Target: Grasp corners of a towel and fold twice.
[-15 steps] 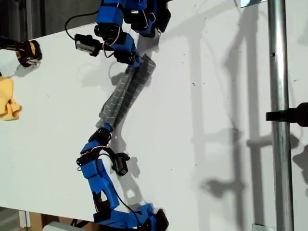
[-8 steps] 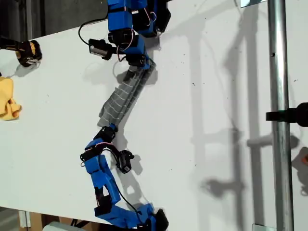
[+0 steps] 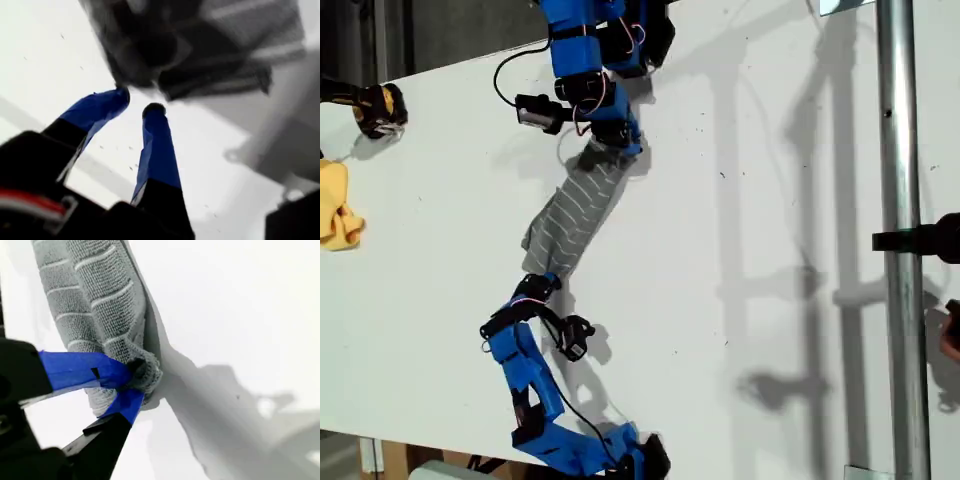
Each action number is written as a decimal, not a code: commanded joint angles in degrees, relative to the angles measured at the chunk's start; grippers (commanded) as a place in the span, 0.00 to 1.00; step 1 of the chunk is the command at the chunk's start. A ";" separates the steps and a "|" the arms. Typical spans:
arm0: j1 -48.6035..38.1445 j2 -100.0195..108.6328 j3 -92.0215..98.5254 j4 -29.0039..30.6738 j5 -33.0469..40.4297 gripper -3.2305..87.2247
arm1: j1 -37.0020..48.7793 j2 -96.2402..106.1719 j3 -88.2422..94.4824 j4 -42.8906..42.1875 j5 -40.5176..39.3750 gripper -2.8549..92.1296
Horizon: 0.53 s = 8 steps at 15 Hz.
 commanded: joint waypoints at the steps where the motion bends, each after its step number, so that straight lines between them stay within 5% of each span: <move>1: -2.46 2.81 -2.29 0.79 1.32 0.26 | 1.67 8.61 -2.20 5.19 -0.79 0.26; 5: -2.64 12.74 -1.93 1.58 2.90 0.34 | 6.68 40.69 -3.34 20.74 -3.16 0.30; 8: -1.32 20.83 -0.09 1.67 5.01 0.38 | 6.42 41.57 -5.27 20.92 -3.69 0.30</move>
